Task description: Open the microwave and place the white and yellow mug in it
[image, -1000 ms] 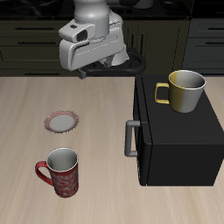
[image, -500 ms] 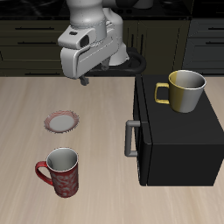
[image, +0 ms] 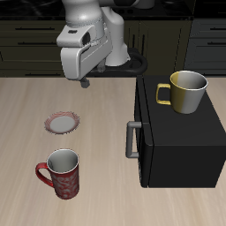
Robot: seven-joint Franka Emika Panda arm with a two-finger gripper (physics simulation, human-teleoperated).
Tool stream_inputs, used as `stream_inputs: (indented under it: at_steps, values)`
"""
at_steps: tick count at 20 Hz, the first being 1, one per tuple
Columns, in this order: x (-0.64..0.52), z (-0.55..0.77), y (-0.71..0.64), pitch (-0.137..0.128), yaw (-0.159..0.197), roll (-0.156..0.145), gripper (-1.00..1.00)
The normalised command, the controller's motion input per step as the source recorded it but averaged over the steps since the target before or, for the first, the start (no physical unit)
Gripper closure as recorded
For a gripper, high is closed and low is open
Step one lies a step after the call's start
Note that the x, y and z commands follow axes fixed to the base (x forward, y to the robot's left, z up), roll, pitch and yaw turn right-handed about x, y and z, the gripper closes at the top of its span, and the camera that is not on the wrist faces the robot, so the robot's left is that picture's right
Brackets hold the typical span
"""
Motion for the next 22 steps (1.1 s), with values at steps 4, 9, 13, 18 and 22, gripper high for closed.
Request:
stream_inputs:
  at_steps: [4, 9, 13, 18, 22]
  values:
    - [0.2, -0.03, 0.01, -0.071, 0.147, 0.006, -1.0]
    - [0.17, -0.08, -0.02, -0.071, 0.182, 0.005, -1.0]
    - [0.12, -0.1, -0.05, -0.039, 0.101, 0.0, -1.0]
    - [0.08, -0.06, 0.03, -0.065, 0.127, -0.003, -1.0]
    - [0.04, 0.04, 0.15, -0.05, 0.031, 0.024, -1.0]
